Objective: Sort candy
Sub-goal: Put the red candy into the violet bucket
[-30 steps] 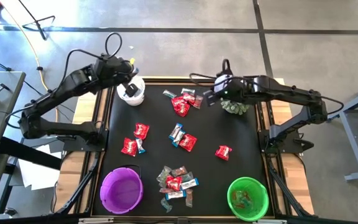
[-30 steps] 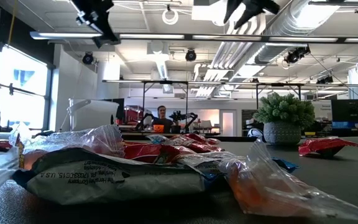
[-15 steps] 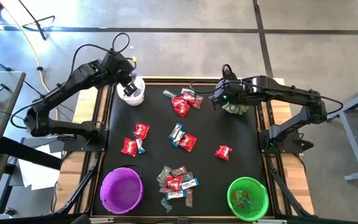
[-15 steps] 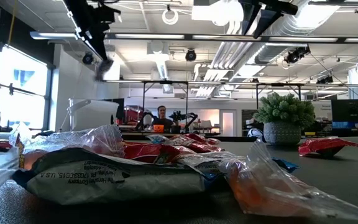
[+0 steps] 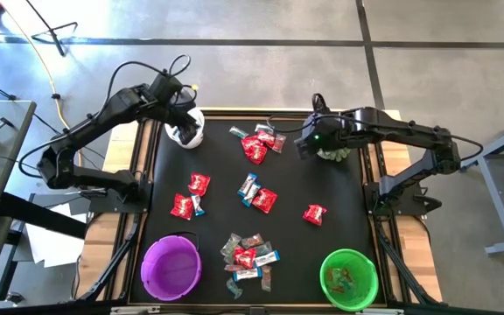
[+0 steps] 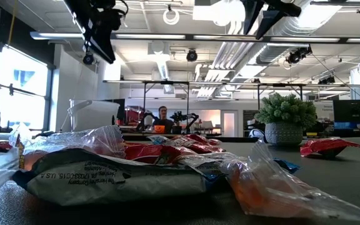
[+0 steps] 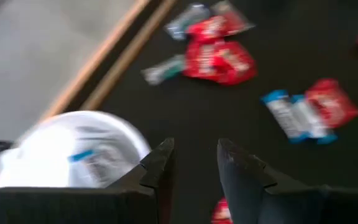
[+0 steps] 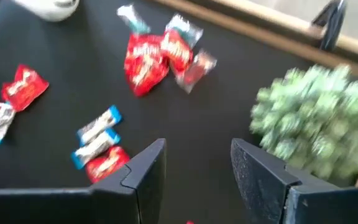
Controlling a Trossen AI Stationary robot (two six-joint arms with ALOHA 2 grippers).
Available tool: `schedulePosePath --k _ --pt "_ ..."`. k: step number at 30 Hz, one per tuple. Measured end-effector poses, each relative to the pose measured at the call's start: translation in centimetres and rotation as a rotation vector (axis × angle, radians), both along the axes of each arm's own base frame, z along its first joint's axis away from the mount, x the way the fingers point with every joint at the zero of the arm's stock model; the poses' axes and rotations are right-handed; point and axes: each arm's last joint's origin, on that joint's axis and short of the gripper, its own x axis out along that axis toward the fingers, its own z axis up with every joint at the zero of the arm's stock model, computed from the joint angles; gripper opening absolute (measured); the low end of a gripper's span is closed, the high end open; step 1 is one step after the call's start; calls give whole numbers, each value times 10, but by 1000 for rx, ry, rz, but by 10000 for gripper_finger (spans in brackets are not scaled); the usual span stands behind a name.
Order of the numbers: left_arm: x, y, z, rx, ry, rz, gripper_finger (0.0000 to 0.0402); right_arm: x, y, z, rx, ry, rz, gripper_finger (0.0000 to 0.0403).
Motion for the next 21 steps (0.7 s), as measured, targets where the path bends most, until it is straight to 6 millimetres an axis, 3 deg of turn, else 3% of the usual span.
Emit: schedulePosePath --k 6,11,21 --pt "10 -14 -5 -110 -61 -142 93 2 20 -38 234 92 3 176" --pt "20 -20 -12 -102 -31 -208 91 -2 37 -71 365 197 -31 176" --pt "36 -20 -25 -174 8 -176 90 -10 63 -93 400 293 -5 176"
